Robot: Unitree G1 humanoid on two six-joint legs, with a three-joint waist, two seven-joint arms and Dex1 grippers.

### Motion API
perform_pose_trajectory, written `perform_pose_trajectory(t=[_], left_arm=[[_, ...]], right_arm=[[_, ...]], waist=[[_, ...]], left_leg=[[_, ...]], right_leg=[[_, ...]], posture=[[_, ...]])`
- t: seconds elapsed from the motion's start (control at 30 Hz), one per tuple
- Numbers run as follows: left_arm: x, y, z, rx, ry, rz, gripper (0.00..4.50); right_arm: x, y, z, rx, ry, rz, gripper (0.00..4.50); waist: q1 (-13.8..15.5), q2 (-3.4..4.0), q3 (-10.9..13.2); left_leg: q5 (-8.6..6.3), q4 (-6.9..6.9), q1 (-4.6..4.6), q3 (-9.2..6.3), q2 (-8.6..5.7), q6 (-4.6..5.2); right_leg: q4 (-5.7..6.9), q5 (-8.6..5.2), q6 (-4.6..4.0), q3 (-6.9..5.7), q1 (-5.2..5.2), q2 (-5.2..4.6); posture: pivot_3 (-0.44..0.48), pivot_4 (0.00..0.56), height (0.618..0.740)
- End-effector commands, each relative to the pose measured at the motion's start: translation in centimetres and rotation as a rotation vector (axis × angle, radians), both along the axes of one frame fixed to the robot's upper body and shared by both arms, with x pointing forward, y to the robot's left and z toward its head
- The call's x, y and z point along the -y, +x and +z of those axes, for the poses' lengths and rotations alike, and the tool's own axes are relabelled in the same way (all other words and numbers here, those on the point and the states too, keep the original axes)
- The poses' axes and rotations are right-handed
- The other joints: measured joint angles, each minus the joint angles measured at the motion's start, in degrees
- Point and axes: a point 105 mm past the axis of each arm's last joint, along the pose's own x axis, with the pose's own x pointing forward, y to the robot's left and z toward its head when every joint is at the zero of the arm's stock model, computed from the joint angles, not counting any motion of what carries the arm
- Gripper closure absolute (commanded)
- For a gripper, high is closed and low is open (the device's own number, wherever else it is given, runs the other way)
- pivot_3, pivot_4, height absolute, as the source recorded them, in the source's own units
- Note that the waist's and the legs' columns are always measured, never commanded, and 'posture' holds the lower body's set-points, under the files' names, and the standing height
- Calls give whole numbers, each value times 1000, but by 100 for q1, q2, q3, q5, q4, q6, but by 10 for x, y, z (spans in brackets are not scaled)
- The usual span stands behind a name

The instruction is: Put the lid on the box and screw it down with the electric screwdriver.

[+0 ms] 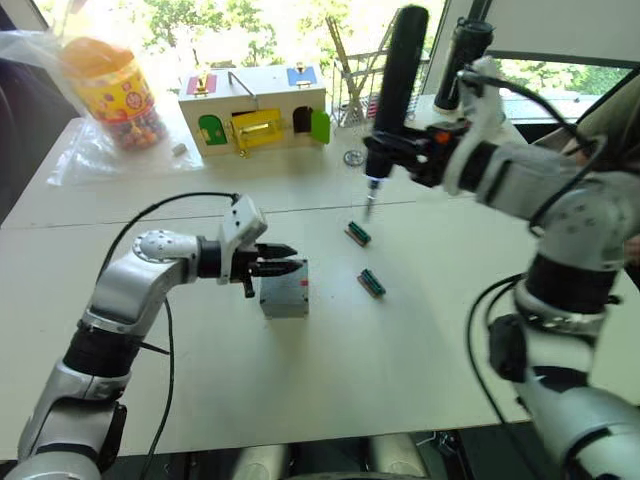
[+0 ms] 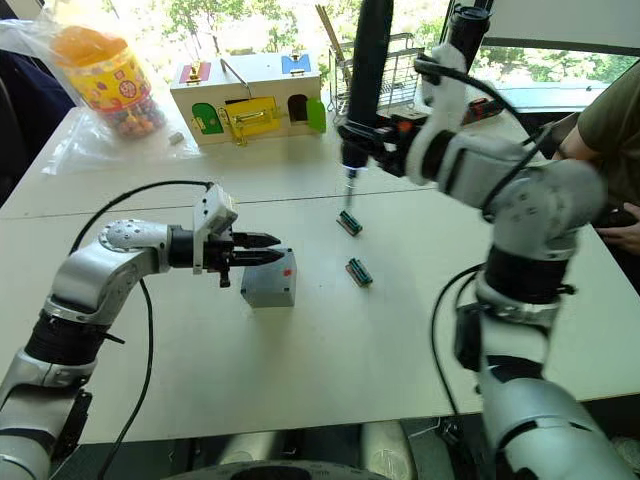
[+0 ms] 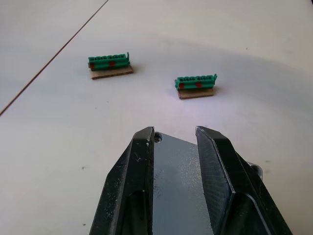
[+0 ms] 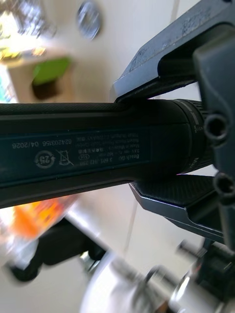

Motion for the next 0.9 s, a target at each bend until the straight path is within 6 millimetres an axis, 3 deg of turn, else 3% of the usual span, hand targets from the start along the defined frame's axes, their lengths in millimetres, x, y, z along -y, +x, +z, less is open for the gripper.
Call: perform_pose_trajectory(t=[0.03, 0.2, 0.3, 0.43, 0.53, 0.9], left_arm=[[10, -21, 15, 47, 7, -115, 3174], [26, -42, 15, -5, 9, -232, 3174], [33, -46, 7, -26, -2, -259, 3174], [41, -47, -1, -50, -22, -237, 3174], [38, -51, -7, -52, -20, -227, 3174], [47, -67, -13, -65, -50, -239, 3174]], right_arm=[[22, -14, 7, -86, -52, 20, 2616], [67, -22, -42, -432, -101, -46, 2616], [75, -26, -71, -560, -192, -41, 2616], [76, -21, -93, -713, -186, -34, 2616], [79, -20, -105, -770, -206, -17, 2616], [84, -8, -119, -843, -213, -28, 2616]], waist=[[-27, 2, 6], [-35, -5, 32], [-28, 6, 41], [-25, 2, 69], [-5, 0, 77], [25, -1, 80]], left_leg=[[-1, -3, -2, 4, 0, 2], [-1, 1, 1, 15, 17, 7], [-12, 6, 10, 17, 16, 32], [-13, 8, 8, 22, 14, 32], [3, 10, 1, 23, 13, 5], [5, 17, -4, 18, 11, 0]], right_leg=[[-1, 0, 0, 0, -4, -1], [3, 0, 0, 0, -4, 5], [8, 1, -1, 1, 5, 6], [6, 1, 0, 0, 3, 6], [5, 1, 0, -1, -4, 5], [5, 2, 0, -1, -6, 4]], posture=[[0, 150, 740], [0, 150, 740], [0, 150, 740], [0, 150, 740], [0, 150, 740], [0, 150, 740]])
